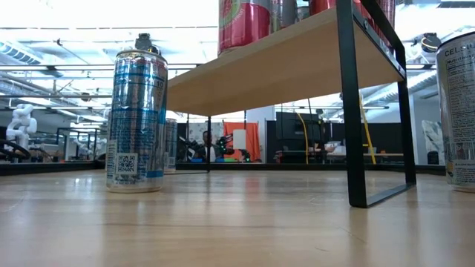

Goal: Place canned beverage on shelf
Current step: Put the top red soda can on the shelf aligned with the other red soda can

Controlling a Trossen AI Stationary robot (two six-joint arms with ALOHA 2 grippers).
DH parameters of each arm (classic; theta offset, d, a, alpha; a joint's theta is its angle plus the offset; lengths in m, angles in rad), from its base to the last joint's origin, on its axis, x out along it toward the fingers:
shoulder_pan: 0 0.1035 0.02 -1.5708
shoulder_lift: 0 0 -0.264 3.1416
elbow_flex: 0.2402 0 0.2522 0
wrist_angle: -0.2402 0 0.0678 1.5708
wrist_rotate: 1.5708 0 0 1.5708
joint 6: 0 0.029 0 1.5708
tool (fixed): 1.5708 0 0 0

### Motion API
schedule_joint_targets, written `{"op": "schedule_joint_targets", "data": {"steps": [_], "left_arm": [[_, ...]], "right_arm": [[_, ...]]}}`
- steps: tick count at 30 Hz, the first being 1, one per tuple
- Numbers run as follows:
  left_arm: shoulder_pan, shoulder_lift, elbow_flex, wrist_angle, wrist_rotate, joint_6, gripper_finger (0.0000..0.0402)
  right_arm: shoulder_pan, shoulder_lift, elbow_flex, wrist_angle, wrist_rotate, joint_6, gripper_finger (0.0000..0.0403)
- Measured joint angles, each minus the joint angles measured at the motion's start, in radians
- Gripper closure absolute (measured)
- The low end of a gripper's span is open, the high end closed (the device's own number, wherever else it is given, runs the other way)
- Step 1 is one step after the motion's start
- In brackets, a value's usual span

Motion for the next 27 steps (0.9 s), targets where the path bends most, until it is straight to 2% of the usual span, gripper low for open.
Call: {"op": "schedule_joint_targets", "data": {"steps": [27], "left_arm": [[0.0,0.0,0.0,0.0,0.0,-0.003,0.0014]], "right_arm": [[0.0,0.0,0.0,0.028,0.001,0.0,0.011]]}}
